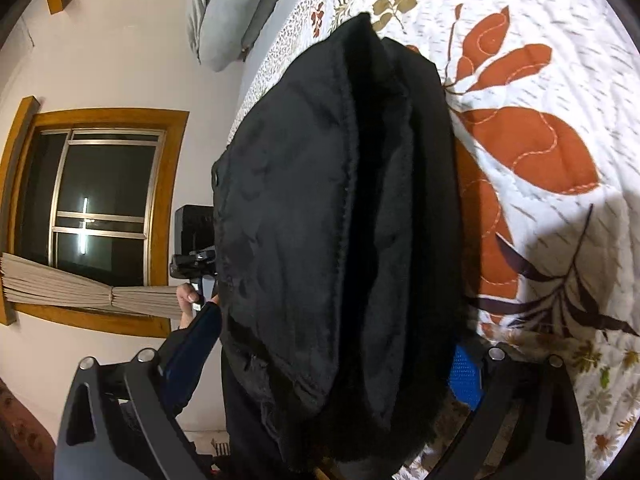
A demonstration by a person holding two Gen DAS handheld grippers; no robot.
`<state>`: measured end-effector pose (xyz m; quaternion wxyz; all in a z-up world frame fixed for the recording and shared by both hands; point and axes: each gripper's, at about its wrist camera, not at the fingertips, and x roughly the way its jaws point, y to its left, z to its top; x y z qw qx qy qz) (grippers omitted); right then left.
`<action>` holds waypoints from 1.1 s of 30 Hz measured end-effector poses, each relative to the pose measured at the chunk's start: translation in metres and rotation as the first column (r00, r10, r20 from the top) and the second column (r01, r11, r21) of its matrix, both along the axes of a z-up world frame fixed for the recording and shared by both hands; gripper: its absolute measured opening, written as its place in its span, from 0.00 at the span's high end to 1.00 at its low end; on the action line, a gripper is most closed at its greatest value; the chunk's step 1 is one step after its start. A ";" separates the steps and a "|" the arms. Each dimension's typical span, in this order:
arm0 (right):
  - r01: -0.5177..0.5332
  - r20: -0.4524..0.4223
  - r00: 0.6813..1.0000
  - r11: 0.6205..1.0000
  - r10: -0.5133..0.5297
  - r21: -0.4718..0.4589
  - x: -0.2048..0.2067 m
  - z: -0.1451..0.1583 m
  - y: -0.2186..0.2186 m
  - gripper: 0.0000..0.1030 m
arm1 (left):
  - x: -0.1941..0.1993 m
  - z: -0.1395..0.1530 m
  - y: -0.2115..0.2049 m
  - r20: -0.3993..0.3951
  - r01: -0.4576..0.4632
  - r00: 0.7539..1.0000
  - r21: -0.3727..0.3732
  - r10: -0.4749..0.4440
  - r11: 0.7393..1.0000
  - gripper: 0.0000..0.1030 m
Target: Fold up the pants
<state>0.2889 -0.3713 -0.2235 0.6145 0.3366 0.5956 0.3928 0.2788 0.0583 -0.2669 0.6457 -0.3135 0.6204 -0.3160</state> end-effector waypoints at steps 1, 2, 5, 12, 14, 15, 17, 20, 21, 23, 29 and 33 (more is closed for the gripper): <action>-0.011 0.018 1.000 1.000 0.011 -0.011 -0.001 0.001 0.004 0.14 | 0.000 0.000 0.002 -0.006 -0.009 1.000 0.001 0.009 1.000 0.32; -0.018 0.026 0.999 1.000 0.018 -0.020 -0.002 0.001 0.007 0.20 | 0.000 0.000 0.003 -0.005 -0.013 1.000 0.002 0.013 1.000 0.35; -0.003 0.026 1.000 1.000 0.003 -0.004 -0.002 0.000 0.006 0.43 | -0.002 0.002 0.007 0.002 -0.036 0.999 0.001 0.036 0.999 0.43; 0.010 0.050 0.999 0.999 -0.011 0.038 -0.001 0.016 0.012 0.59 | -0.003 0.017 0.015 0.041 -0.072 0.996 -0.024 0.073 0.997 0.59; 0.002 0.063 0.998 0.999 -0.005 0.044 0.002 0.024 0.017 0.60 | -0.001 0.022 0.019 0.048 -0.077 0.996 -0.025 0.078 0.997 0.60; -0.001 0.068 0.998 0.999 -0.002 0.049 0.004 0.027 0.020 0.60 | 0.000 0.026 0.022 0.052 -0.081 0.995 -0.025 0.082 0.996 0.61; -0.012 0.081 0.997 0.999 0.008 0.050 0.012 0.033 0.028 0.60 | 0.005 0.033 0.030 0.064 -0.090 0.994 -0.019 0.091 0.996 0.61; -0.029 0.102 0.995 0.999 0.024 0.046 0.036 0.045 0.048 0.60 | 0.019 0.045 0.047 0.083 -0.113 0.990 -0.006 0.113 0.994 0.61; -0.033 0.107 0.994 0.999 0.028 0.043 0.044 0.048 0.057 0.60 | 0.024 0.049 0.051 0.089 -0.122 0.989 0.001 0.121 0.993 0.61; -0.049 0.127 0.991 0.998 0.044 0.034 0.073 0.057 0.077 0.60 | 0.045 0.057 0.070 0.098 -0.150 0.984 0.018 0.148 0.988 0.61; -0.054 0.149 0.988 0.998 0.050 0.024 0.159 0.060 0.129 0.61 | 0.121 0.073 0.125 0.123 -0.203 0.973 0.066 0.194 0.977 0.61; -0.049 0.141 0.989 0.999 0.048 0.007 0.207 0.049 0.156 0.61 | 0.174 0.059 0.153 0.097 -0.226 0.971 0.084 0.218 0.971 0.59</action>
